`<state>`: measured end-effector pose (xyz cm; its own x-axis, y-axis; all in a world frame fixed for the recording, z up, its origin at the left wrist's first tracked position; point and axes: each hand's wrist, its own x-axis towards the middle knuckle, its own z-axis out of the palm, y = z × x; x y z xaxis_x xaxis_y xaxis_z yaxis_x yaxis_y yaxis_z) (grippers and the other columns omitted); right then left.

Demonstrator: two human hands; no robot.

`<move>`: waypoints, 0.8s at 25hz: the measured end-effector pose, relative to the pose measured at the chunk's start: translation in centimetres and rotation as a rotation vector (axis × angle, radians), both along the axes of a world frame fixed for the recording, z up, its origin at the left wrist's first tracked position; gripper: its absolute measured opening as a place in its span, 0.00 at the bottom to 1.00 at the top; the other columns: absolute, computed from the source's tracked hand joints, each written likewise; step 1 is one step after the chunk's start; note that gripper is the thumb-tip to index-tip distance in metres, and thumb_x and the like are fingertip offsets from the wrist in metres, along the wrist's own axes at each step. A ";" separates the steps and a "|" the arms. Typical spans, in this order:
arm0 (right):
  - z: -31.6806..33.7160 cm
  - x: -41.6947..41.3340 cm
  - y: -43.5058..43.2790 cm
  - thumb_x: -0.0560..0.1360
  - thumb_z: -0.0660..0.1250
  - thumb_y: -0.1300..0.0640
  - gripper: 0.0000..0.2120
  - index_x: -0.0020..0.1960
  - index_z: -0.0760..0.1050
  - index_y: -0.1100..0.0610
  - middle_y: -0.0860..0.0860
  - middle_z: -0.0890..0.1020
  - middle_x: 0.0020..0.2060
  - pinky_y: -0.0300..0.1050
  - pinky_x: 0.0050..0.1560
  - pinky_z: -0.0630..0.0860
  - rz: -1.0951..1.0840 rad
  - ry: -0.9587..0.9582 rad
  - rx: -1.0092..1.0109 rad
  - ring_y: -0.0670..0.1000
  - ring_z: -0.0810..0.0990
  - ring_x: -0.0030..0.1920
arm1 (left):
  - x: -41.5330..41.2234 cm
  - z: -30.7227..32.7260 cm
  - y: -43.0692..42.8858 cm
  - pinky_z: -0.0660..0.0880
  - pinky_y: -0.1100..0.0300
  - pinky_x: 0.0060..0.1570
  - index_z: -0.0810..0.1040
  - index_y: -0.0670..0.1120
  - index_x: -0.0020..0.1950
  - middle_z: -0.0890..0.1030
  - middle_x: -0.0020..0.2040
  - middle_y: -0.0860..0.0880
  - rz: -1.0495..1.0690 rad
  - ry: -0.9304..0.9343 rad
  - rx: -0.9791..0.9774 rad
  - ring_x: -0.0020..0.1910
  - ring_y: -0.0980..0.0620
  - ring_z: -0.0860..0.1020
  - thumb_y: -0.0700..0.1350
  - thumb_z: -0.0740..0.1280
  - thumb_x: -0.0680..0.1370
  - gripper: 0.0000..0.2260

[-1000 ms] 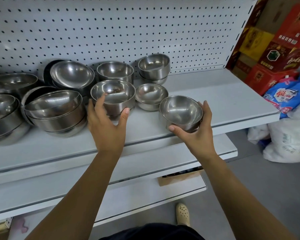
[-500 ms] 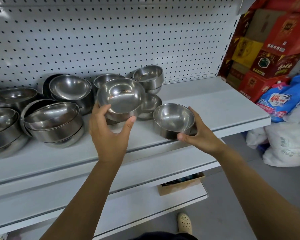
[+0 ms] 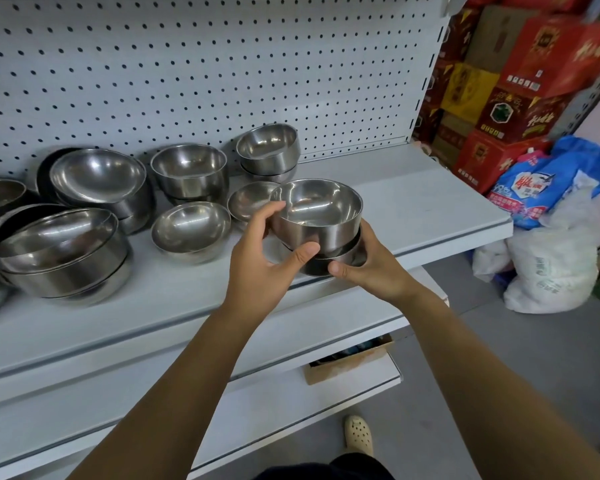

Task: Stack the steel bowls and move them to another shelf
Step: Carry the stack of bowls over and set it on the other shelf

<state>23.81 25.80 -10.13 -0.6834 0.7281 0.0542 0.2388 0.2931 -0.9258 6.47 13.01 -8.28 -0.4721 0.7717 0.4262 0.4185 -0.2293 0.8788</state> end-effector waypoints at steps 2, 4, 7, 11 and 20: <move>0.0 0.0 0.0 0.66 0.78 0.38 0.38 0.70 0.64 0.32 0.34 0.79 0.62 0.38 0.60 0.77 -0.007 -0.002 -0.008 0.41 0.79 0.65 | 0.3 -0.5 0.2 0.71 0.59 0.68 0.71 0.56 0.72 0.78 0.68 0.58 -0.009 0.010 -0.013 0.69 0.59 0.74 0.54 0.77 0.74 0.29; 0.2 0.0 -0.1 0.66 0.77 0.37 0.36 0.69 0.65 0.33 0.31 0.80 0.58 0.34 0.56 0.77 -0.003 -0.008 -0.006 0.39 0.80 0.61 | 0.4 -1.1 0.2 0.70 0.61 0.68 0.70 0.55 0.73 0.77 0.69 0.57 -0.003 0.018 -0.027 0.70 0.61 0.73 0.53 0.76 0.76 0.28; 0.1 0.1 0.0 0.66 0.77 0.37 0.37 0.71 0.65 0.35 0.31 0.80 0.58 0.33 0.55 0.77 0.009 0.010 -0.003 0.39 0.80 0.61 | 0.5 -1.9 0.3 0.71 0.53 0.71 0.69 0.53 0.74 0.76 0.71 0.54 -0.013 0.011 -0.016 0.72 0.56 0.72 0.49 0.75 0.77 0.28; -0.3 0.5 0.7 0.67 0.75 0.34 0.43 0.77 0.63 0.44 0.39 0.78 0.65 0.39 0.60 0.76 0.055 0.042 -0.039 0.42 0.78 0.65 | 1.2 -2.5 0.5 0.67 0.46 0.75 0.62 0.48 0.80 0.70 0.77 0.50 -0.014 -0.001 0.021 0.77 0.52 0.68 0.45 0.74 0.78 0.34; 3.2 1.6 5.4 0.69 0.65 0.21 0.43 0.76 0.70 0.46 0.46 0.79 0.69 0.53 0.72 0.74 -0.028 0.212 -0.074 0.47 0.78 0.70 | 2.8 -2.9 1.6 0.70 0.57 0.72 0.60 0.48 0.80 0.70 0.75 0.58 0.130 -0.032 0.011 0.74 0.55 0.70 0.49 0.78 0.72 0.42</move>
